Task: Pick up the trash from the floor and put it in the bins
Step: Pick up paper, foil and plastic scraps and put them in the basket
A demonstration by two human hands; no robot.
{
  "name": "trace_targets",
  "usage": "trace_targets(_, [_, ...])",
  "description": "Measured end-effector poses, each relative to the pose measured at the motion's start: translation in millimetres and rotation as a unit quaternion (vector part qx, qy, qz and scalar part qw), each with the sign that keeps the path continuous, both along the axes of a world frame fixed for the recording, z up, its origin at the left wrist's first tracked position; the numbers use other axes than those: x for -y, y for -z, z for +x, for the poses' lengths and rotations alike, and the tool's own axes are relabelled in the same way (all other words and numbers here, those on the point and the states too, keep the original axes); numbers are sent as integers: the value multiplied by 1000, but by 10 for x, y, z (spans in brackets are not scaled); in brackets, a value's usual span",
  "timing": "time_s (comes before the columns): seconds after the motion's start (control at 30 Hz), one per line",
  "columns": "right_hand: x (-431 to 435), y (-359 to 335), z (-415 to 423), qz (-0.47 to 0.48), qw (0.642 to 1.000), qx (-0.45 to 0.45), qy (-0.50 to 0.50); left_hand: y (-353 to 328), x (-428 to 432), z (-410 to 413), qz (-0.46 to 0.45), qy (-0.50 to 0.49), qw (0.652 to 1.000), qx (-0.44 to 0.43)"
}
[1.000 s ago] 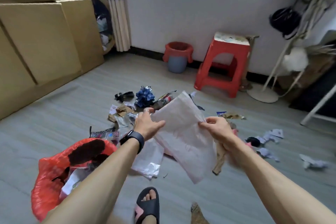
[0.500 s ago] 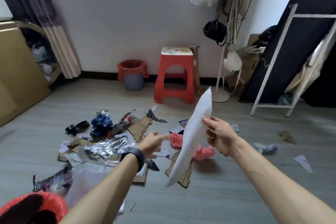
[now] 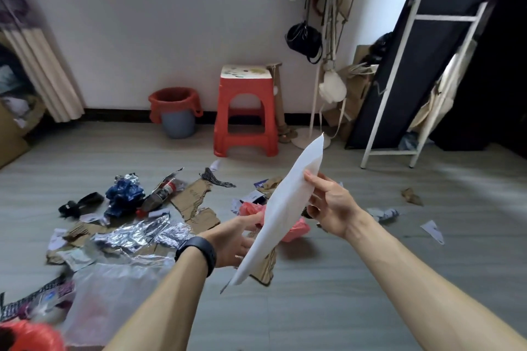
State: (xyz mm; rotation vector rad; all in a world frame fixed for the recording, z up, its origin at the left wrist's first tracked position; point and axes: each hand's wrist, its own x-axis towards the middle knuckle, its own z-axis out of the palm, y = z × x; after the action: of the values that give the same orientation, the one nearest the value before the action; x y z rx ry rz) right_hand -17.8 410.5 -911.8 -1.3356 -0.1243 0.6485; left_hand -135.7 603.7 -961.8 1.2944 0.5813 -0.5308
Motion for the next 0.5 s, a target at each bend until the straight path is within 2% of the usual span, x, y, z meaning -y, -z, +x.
trace_targets(0.17, [84, 88, -26, -99, 991, 57, 66, 63, -46, -43, 106, -193, 974, 59])
trace_targets(0.3, [145, 166, -49, -170, 973, 131, 85, -42, -192, -172, 91, -234, 963, 98])
trace_targets(0.4, [130, 210, -35, -187, 967, 138, 106, -130, -285, -233, 69, -260, 954, 135])
trace_targets(0.5, [92, 235, -40, -187, 965, 145, 114, -140, -358, -293, 91, -301, 938, 146])
